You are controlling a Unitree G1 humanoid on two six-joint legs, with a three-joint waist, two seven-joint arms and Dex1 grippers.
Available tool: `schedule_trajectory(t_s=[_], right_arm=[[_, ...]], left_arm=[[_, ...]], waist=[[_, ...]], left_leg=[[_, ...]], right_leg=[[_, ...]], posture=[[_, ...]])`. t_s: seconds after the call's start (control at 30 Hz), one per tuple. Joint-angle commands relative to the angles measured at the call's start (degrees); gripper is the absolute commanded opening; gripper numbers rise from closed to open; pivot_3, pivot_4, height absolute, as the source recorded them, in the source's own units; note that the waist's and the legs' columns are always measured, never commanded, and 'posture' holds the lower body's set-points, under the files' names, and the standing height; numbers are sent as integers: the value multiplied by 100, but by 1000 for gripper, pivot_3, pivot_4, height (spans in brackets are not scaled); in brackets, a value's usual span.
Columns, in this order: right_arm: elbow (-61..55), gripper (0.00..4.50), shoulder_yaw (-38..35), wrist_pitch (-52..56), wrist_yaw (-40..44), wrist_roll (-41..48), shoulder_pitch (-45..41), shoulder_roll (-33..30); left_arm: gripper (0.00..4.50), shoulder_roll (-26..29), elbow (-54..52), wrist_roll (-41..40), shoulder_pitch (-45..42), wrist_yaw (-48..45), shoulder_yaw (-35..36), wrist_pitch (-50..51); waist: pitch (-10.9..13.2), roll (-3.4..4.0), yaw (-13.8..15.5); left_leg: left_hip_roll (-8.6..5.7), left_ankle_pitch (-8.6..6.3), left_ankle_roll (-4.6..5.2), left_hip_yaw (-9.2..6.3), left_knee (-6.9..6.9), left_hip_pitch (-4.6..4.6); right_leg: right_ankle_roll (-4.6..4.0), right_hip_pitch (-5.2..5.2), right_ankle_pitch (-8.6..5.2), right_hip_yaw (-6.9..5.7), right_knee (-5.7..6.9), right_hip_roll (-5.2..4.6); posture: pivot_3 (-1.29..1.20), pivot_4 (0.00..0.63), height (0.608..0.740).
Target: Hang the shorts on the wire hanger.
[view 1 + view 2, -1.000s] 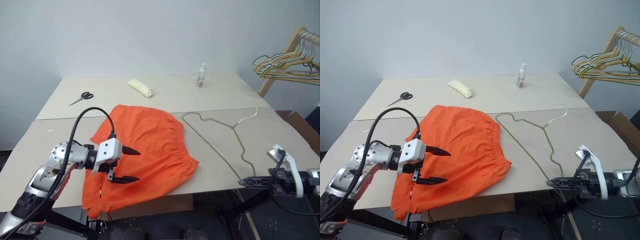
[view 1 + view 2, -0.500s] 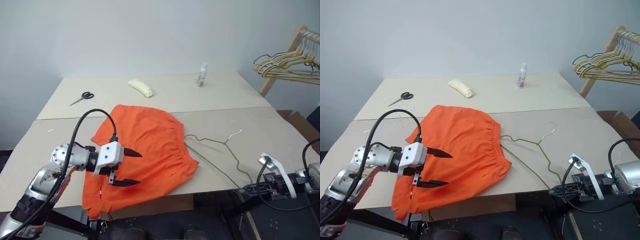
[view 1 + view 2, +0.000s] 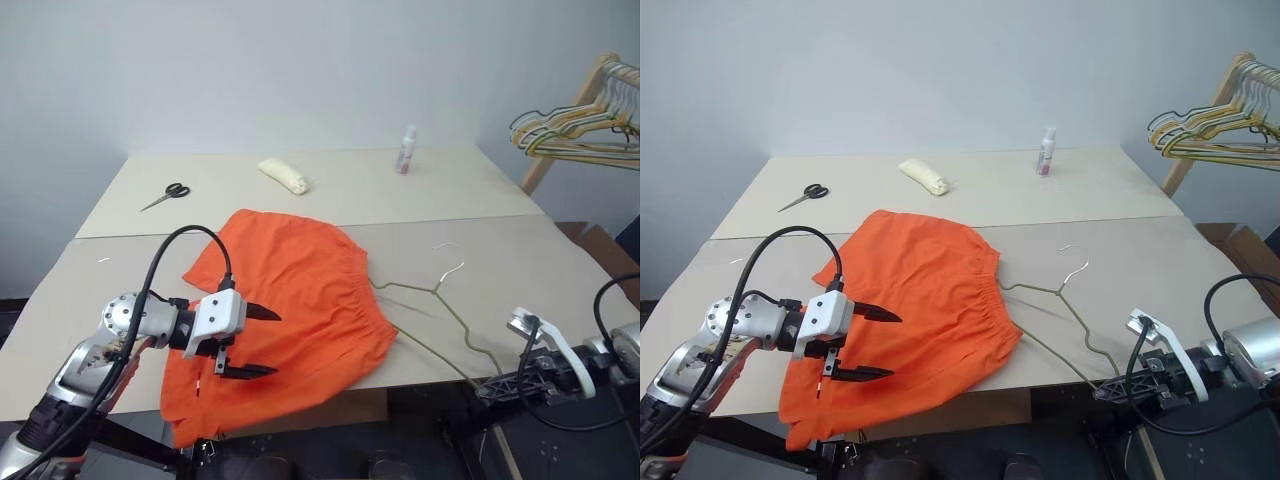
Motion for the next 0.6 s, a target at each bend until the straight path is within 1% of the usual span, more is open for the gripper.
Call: schedule_trajectory(t_s=[0.03,0.17,0.33,0.6], right_arm=[[1295,0,176,163,238,-566,-944,767],[2200,0,421,-72,351,-1083,-1494,1330],[2635,0,683,-363,355,-1166,-1816,1667],[3961,0,492,-571,355,-1599,-2611,2349]], left_arm=[[4470,80,-192,33,-9,28,43,-35],[4470,102,-221,60,21,52,39,-26],[4470,112,-246,58,59,112,73,-14],[4470,109,-302,53,116,217,74,6]], waist=[[-1,-5,-32],[-1,-3,61],[-4,1,172],[-7,7,179]], left_leg=[[0,0,0,7,-3,17],[-5,0,-1,2,-5,9],[-14,3,-5,-9,2,-26],[-14,3,-5,-11,4,-18]], right_leg=[[-1,11,0,4,-1,4],[-1,3,-1,3,3,3],[-2,-22,2,-4,1,-7],[-2,-17,4,-5,11,-5]], posture=[[152,0,740],[166,0,740],[187,0,740],[197,0,740]])
